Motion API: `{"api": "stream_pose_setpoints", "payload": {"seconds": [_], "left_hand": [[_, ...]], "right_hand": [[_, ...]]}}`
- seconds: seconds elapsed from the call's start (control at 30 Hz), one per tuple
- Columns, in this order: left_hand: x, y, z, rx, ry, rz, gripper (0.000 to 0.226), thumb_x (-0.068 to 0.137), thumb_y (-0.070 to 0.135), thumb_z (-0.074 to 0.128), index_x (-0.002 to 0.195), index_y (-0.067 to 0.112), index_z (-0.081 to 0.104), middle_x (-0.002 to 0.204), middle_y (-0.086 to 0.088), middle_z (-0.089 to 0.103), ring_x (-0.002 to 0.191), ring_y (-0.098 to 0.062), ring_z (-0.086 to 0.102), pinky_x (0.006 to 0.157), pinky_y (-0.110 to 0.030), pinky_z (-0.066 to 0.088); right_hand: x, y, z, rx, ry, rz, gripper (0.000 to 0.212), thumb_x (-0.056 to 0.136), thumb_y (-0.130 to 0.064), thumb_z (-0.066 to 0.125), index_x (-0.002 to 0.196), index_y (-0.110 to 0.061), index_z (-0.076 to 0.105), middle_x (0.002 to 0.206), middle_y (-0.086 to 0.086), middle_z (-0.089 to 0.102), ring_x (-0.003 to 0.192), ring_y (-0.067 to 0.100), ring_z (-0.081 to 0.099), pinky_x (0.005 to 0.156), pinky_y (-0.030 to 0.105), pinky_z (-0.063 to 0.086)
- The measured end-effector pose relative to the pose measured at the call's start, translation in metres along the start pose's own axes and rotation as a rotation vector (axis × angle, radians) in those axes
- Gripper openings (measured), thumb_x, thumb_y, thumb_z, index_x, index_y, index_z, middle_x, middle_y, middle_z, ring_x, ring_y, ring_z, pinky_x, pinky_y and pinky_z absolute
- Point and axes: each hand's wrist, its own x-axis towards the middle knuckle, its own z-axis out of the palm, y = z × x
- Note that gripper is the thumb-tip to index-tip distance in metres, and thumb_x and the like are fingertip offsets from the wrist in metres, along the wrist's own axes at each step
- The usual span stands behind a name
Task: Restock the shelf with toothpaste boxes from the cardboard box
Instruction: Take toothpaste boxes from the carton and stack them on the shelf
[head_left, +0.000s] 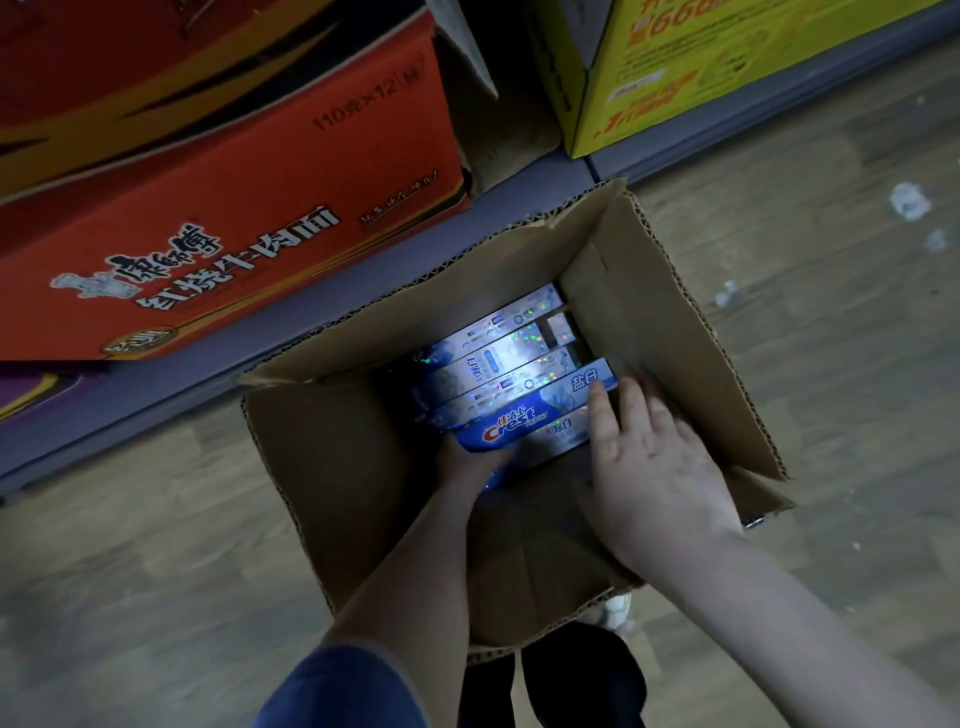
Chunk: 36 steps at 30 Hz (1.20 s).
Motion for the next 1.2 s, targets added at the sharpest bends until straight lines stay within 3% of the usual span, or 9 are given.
{"api": "stream_pose_setpoints", "payload": {"seconds": [0.1,0.33,0.47,0.53,0.67,0.93,1.07,1.13,1.2], "left_hand": [[0.008,0.004,0.000,-0.081,-0.063,-0.052,0.062,0.062,0.005,0.083,0.118,-0.002,0.056,0.111,-0.013,0.064,0.100,-0.024,0.062,0.091,-0.039,0.050],[0.008,0.007,0.006,-0.183,-0.029,-0.067,0.068,0.066,0.003,0.081,0.126,-0.002,0.048,0.120,-0.013,0.057,0.110,-0.022,0.056,0.096,-0.032,0.044],[0.030,-0.014,0.009,-0.256,-0.060,-0.057,0.096,0.027,0.034,0.082,0.114,0.000,0.061,0.109,-0.018,0.067,0.098,-0.027,0.065,0.091,-0.048,0.051],[0.036,-0.025,0.012,-0.197,-0.024,-0.038,0.092,0.027,0.038,0.079,0.109,0.000,0.064,0.103,-0.017,0.069,0.095,-0.027,0.067,0.087,-0.048,0.052],[0.003,-0.003,0.002,-0.012,0.016,0.053,0.060,0.048,0.031,0.080,0.098,0.001,0.067,0.095,-0.014,0.071,0.093,-0.024,0.067,0.082,-0.039,0.054],[-0.020,0.014,-0.025,0.631,0.068,0.334,0.057,0.070,0.038,0.078,0.113,0.009,0.055,0.122,-0.011,0.057,0.116,-0.026,0.052,0.093,-0.032,0.040],[-0.029,0.011,-0.025,1.033,0.216,0.622,0.039,0.046,0.026,0.086,0.079,0.022,0.067,0.074,-0.003,0.063,0.070,-0.021,0.062,0.058,-0.023,0.047],[-0.031,0.015,-0.022,1.148,0.234,0.720,0.009,0.057,0.023,0.065,0.065,0.021,0.067,0.060,0.000,0.059,0.058,-0.018,0.059,0.052,-0.020,0.044],[-0.031,0.016,-0.019,1.207,0.180,0.723,0.029,0.066,0.018,0.036,0.059,0.019,0.065,0.058,0.001,0.059,0.056,-0.016,0.058,0.052,-0.019,0.043]], "right_hand": [[0.007,-0.002,-0.003,-0.003,-0.015,0.005,0.065,0.099,-0.032,0.028,0.148,-0.012,-0.011,0.156,0.014,-0.006,0.144,0.027,0.005,0.115,0.035,0.013],[0.045,-0.007,-0.008,-0.156,-0.061,-0.048,0.070,0.098,-0.033,0.031,0.147,-0.011,-0.013,0.154,0.018,-0.016,0.144,0.030,-0.009,0.118,0.040,0.003],[0.053,0.001,-0.001,-0.216,-0.022,-0.075,0.065,0.100,-0.028,0.029,0.147,-0.010,-0.012,0.154,0.021,-0.015,0.144,0.033,-0.011,0.118,0.042,-0.004],[0.052,0.006,0.004,-0.222,-0.015,-0.081,0.063,0.100,-0.025,0.026,0.147,-0.008,-0.012,0.154,0.022,-0.014,0.144,0.033,-0.010,0.117,0.040,-0.006],[0.053,0.009,0.011,-0.210,-0.047,-0.073,0.066,0.099,-0.027,0.031,0.147,-0.008,-0.010,0.153,0.023,-0.013,0.143,0.033,-0.012,0.117,0.039,-0.006],[0.058,0.008,0.011,-0.178,-0.055,-0.057,0.065,0.099,-0.026,0.032,0.148,-0.011,-0.007,0.155,0.019,-0.010,0.144,0.030,-0.010,0.117,0.037,-0.003],[0.055,0.008,0.014,-0.185,-0.052,-0.040,0.065,0.099,-0.028,0.032,0.149,-0.012,-0.006,0.156,0.017,-0.008,0.144,0.029,-0.009,0.116,0.035,-0.003],[0.056,0.009,0.017,-0.193,-0.048,-0.034,0.064,0.099,-0.028,0.032,0.149,-0.011,-0.005,0.156,0.017,-0.007,0.145,0.029,-0.008,0.116,0.036,-0.002],[0.058,0.008,0.019,-0.208,-0.030,-0.034,0.064,0.099,-0.029,0.032,0.149,-0.011,-0.004,0.156,0.018,-0.005,0.145,0.029,-0.005,0.117,0.036,0.000]]}}
